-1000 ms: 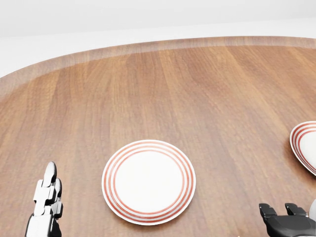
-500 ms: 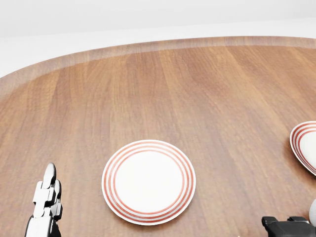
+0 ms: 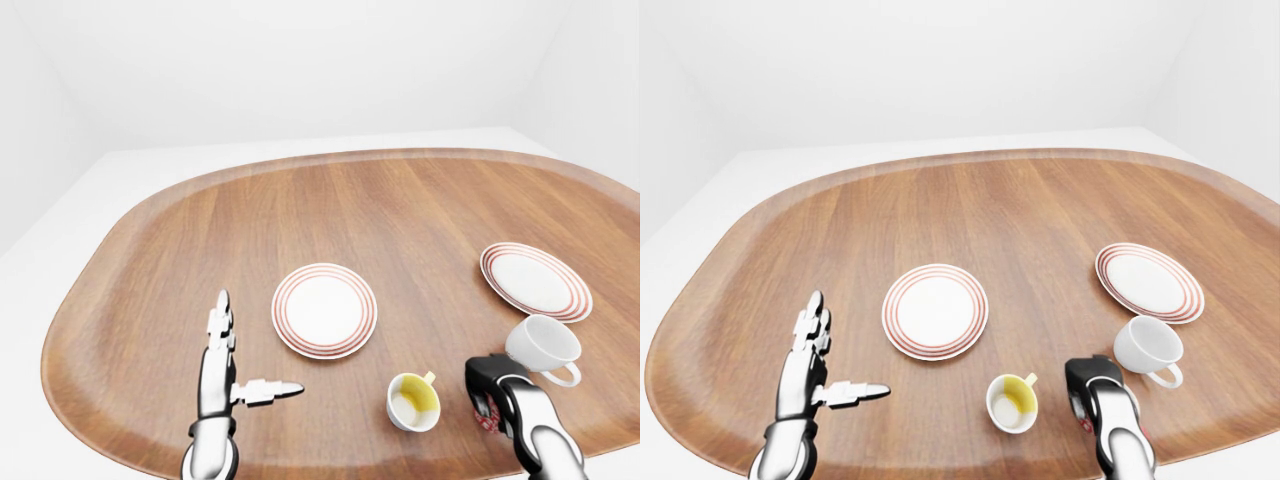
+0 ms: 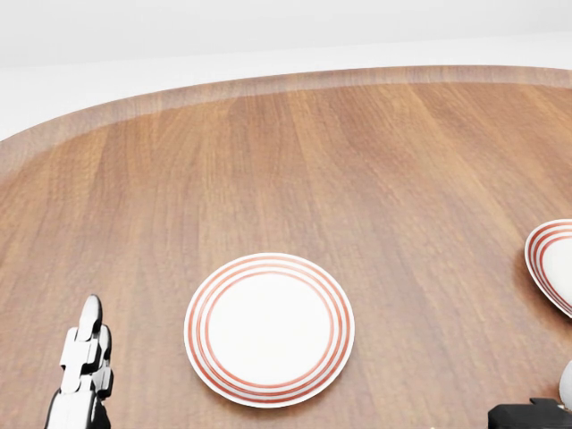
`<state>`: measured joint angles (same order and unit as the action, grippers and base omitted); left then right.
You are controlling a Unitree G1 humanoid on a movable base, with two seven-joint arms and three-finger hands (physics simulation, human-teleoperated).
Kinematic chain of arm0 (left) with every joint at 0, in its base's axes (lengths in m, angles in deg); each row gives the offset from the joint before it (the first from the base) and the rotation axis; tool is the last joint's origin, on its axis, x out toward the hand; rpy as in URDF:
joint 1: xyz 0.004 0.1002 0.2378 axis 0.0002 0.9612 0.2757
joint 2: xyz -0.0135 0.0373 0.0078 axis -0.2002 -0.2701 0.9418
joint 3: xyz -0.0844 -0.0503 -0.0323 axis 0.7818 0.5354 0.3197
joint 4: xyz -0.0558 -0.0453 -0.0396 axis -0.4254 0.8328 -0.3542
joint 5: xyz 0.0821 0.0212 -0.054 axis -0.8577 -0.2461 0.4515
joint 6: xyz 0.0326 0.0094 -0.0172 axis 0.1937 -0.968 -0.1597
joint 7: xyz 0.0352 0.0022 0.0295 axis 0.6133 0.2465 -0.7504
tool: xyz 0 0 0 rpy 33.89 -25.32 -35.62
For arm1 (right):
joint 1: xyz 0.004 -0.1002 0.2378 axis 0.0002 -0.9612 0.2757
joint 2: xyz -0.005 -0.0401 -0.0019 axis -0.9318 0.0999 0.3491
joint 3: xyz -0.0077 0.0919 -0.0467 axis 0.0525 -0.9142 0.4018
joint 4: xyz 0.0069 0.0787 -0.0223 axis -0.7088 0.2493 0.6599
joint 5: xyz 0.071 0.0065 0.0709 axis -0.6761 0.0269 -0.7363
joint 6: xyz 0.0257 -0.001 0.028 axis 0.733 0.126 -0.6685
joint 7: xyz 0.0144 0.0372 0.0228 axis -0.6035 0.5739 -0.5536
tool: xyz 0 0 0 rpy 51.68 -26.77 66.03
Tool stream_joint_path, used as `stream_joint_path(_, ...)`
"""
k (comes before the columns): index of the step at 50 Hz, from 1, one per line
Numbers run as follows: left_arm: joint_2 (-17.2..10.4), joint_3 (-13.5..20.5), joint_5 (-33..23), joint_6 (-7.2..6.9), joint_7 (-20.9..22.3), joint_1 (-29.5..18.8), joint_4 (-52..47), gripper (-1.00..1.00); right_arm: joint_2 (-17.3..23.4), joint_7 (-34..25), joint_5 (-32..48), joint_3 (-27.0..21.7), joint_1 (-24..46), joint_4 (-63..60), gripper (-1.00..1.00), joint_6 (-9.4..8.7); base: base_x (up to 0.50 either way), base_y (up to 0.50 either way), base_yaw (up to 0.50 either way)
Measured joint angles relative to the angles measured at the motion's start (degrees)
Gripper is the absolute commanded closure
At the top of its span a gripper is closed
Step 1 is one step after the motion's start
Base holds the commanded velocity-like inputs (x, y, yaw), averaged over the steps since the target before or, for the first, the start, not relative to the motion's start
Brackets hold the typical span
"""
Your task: Put the red mug on the left plate.
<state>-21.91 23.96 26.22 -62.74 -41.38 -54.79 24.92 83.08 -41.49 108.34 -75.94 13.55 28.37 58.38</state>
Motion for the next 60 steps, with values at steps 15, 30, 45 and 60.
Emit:
stream_joint_path(15, 0.1, 0.39, 0.19, 0.0, 0.45, -0.9, 0.74, -1.0, 0.91, -2.39, 5.71, 1.0, 11.6, -5.29, 1.0, -4.22, 0.0, 0.0, 0.0)
stream_joint_path(30, 0.29, 0.98, 0.65, 0.0, 1.03, -1.38, 1.02, -1.0, -2.58, 8.19, 7.22, 7.53, 36.34, 23.3, 1.0, -7.18, 0.0, 0.0, 0.0)
stream_joint_path(45, 0.46, 1.61, 1.33, 0.0, 1.57, -1.1, 1.39, -1.0, -9.67, 28.56, 0.77, 13.23, 55.06, 54.48, 1.0, -3.93, 0.0, 0.0, 0.0)
stream_joint_path(60, 0.65, 2.37, 2.16, 0.0, 2.28, -0.51, 1.93, -1.0, -16.98, 40.07, -5.04, 15.1, 64.86, 64.17, 1.0, 0.79, 0.0, 0.0, 0.0)
